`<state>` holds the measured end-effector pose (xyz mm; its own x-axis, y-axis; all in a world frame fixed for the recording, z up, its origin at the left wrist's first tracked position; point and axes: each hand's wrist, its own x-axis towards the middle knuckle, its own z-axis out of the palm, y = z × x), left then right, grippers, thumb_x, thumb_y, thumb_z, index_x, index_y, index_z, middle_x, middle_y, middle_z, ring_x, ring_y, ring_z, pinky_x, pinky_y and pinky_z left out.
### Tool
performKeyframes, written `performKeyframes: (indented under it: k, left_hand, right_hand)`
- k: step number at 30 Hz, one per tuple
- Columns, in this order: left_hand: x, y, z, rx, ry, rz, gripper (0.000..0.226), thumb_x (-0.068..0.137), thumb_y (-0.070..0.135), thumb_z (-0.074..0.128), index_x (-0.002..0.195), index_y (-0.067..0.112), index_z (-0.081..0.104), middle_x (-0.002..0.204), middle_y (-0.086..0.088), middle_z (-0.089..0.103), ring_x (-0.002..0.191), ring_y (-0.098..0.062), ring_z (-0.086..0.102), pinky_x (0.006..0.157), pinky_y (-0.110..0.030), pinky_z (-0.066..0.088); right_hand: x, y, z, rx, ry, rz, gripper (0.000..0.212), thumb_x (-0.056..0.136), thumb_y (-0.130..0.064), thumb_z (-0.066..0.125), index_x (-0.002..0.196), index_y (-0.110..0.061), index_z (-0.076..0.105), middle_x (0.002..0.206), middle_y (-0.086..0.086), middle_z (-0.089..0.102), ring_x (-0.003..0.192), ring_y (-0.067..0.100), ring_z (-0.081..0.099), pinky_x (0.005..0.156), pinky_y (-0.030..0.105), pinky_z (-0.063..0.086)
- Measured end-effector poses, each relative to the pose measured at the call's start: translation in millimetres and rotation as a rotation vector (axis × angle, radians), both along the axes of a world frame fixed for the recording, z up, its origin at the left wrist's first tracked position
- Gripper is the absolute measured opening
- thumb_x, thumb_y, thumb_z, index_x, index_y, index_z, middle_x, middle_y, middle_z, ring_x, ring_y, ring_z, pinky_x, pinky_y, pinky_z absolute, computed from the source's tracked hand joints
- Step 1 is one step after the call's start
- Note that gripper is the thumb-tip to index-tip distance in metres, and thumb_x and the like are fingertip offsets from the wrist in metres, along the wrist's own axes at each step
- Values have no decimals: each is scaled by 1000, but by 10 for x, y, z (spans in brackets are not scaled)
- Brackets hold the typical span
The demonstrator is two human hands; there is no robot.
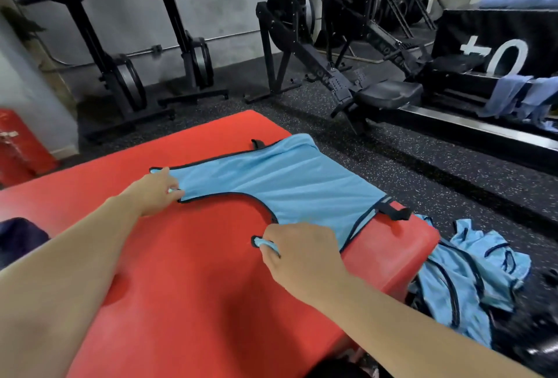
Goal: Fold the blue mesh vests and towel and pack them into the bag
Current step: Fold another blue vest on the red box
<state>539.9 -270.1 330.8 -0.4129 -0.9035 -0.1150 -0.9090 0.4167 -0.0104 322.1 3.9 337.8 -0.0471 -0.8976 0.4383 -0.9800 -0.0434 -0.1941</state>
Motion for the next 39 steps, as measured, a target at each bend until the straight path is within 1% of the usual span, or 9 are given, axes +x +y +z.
performKeyframes:
  k: [4,7,10,14,17,20,28,35,39]
  left_hand:
    - [217,-29,-253,37,-11,30,14,99,37,51,91,29,58,156,-18,29,131,-35,46,100,-44,42]
    - [315,-19,-329,17,7,25,22,100,36,48,80,27,51,150,-19,36,117,-37,55,93,-44,45]
    - [388,-15,-312,-9,-30,53,16,101,33,48,92,23,55,159,-17,20,118,-37,55,93,-43,44]
    - [583,-16,-278,-3,-70,68,13,100,27,47,94,23,58,147,-20,30,101,-34,57,87,-42,47]
    - [723,83,-277,-7,-136,90,26,100,27,46,120,21,61,139,-16,33,124,-33,42,104,-47,39]
    - [738,318,-247,-16,-169,141,40,102,35,39,141,28,48,157,-11,16,144,-28,19,113,-48,28]
    - [126,1259,-116,19,66,-172,55,102,36,45,153,23,29,164,-8,3,152,-22,1,122,-41,12]
    - [-172,1649,-271,65,-200,-360,62,102,50,36,155,39,6,164,-3,-11,151,-21,-13,122,-45,3]
    - [-143,1729,-323,18,-351,-322,56,104,51,17,152,43,-10,163,0,-16,150,-20,-17,121,-42,-5]
  right_hand:
    - [208,63,-157,-13,210,-44,40,47,-31,89,52,-24,50,40,-9,33,41,16,12,47,24,10]
    - [327,115,-275,-43,243,-30,36,45,-27,89,55,-23,55,42,-8,39,36,16,18,52,25,13]
    - [489,141,-416,-25,192,-9,31,50,-26,86,58,-24,56,44,-8,41,32,14,34,53,25,16]
    - [822,201,-529,8,114,13,32,49,-34,87,59,-27,58,43,-11,41,32,11,36,51,24,17]
    - [1112,209,-601,94,44,32,37,38,-37,90,58,-28,61,41,-11,43,30,9,39,52,23,17]
    - [1337,217,-706,143,-11,31,41,31,-36,91,58,-27,61,41,-11,44,31,9,40,51,23,18]
    - [1639,300,-926,73,-41,-40,54,47,-23,85,98,-13,74,64,-2,59,55,17,56,59,32,49]
    - [1654,476,-860,147,-82,20,42,40,-28,84,78,-16,71,66,-1,58,60,17,55,55,32,48]
    - [1238,429,-673,-45,-53,99,15,67,-38,59,61,-25,64,59,-7,58,57,15,55,56,28,41]
